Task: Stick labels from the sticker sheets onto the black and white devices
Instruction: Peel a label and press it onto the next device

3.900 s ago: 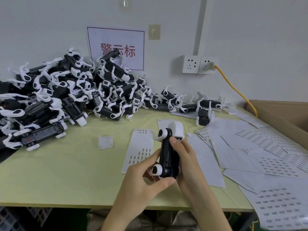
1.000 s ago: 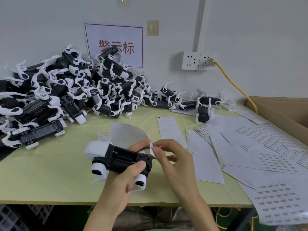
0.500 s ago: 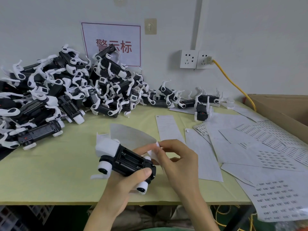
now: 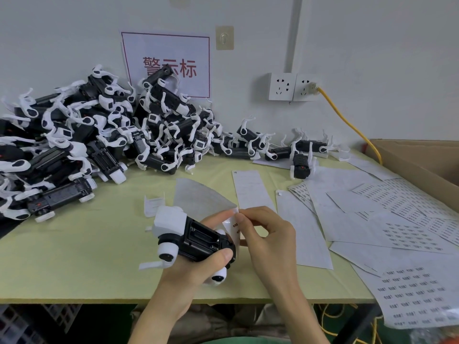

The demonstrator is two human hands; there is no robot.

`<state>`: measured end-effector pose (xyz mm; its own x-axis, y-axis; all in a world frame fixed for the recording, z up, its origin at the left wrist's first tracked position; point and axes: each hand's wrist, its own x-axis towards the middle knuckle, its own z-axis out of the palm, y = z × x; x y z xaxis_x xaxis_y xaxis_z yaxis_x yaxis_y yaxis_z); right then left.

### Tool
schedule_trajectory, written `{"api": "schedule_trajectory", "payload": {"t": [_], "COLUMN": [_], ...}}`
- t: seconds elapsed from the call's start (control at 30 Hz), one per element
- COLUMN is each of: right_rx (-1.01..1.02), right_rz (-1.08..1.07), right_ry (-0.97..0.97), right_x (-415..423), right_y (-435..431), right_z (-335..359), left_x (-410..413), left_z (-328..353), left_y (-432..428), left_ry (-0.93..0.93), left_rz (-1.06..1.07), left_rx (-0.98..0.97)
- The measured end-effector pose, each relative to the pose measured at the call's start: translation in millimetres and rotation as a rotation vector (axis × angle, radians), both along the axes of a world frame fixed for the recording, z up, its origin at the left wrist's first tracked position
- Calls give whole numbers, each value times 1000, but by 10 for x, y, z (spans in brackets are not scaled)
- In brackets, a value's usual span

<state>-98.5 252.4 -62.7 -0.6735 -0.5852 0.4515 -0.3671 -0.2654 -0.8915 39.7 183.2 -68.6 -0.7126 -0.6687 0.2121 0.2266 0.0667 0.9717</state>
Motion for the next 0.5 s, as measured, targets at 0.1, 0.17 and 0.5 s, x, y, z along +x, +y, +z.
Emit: {"api": "schedule_trajectory", "payload": {"t": [0.1,0.17,0.5], "right_rx": [9,24,-30], "right_rz": [32,42,23], "right_ry": [-52,-68,-83], "right_x": [-1,-3,0], "right_y": [15,21,36], "right_z": [4,11,61], "left_x": [1,5,32], "left_z": [27,23,65], "left_y": [8,9,15], "left_ry": [5,5,41], "left_rz": [3,25,52], "left_rx": [-3,-4,107]}}
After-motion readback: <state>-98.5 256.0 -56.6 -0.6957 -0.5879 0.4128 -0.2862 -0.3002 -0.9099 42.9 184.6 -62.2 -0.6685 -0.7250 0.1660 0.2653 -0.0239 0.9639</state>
